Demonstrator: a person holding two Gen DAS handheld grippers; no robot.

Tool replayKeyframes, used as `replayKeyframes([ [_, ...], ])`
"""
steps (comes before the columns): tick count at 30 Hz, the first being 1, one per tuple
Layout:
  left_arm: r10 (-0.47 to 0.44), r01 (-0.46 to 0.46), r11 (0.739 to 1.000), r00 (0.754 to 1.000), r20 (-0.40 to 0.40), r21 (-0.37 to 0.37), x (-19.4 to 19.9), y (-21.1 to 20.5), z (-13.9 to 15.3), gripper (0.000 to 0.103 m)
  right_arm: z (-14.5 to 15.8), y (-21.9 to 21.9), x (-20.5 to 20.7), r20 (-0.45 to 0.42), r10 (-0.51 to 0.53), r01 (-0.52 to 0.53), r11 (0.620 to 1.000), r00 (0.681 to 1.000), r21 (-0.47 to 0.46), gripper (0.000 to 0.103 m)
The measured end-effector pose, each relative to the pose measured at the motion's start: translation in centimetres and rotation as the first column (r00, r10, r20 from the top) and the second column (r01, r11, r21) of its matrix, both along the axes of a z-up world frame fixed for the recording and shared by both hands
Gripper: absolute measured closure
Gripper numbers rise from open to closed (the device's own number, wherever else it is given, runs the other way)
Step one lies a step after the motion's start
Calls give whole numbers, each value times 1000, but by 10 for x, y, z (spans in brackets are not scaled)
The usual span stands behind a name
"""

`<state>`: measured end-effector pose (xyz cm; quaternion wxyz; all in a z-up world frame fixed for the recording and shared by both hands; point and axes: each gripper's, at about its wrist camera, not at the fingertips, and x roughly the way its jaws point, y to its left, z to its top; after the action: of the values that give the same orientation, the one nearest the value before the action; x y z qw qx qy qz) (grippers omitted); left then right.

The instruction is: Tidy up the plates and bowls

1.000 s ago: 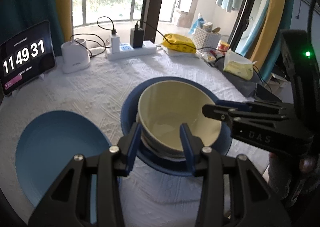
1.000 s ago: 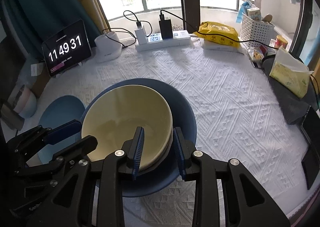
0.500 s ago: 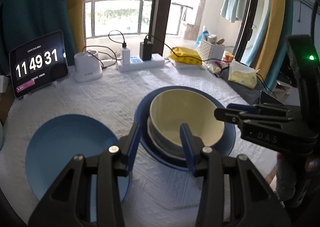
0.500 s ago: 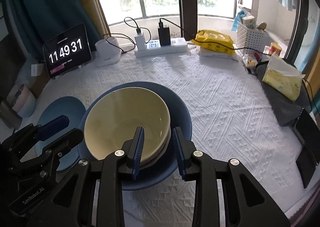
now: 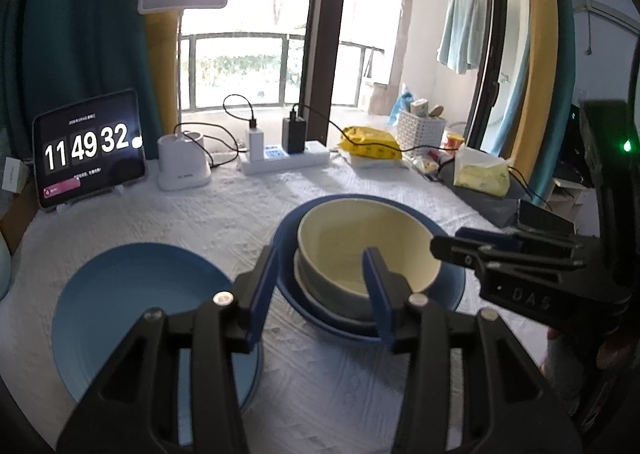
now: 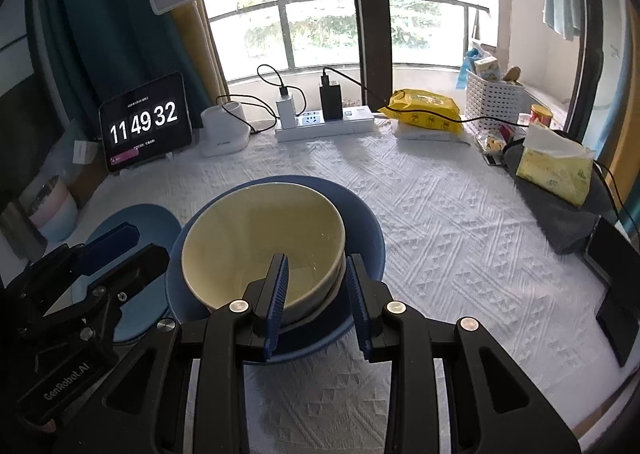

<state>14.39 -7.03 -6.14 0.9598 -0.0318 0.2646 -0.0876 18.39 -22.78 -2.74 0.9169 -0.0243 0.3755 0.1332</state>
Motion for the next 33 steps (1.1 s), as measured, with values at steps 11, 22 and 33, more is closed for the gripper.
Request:
replayKeyframes([
  [11, 45, -46, 999, 995, 89, 6, -24, 0, 1, 56, 1, -8, -21, 76, -27, 29, 999, 997, -14, 71],
  [22, 77, -73, 997, 982, 174, -30, -48, 5, 10, 55, 12, -6, -46, 180, 6, 0, 999, 984, -34, 65],
  [33, 98, -89, 995, 969, 225, -49, -75, 15, 28, 53, 32, 1, -75, 254, 30, -21, 999, 967, -38, 63],
])
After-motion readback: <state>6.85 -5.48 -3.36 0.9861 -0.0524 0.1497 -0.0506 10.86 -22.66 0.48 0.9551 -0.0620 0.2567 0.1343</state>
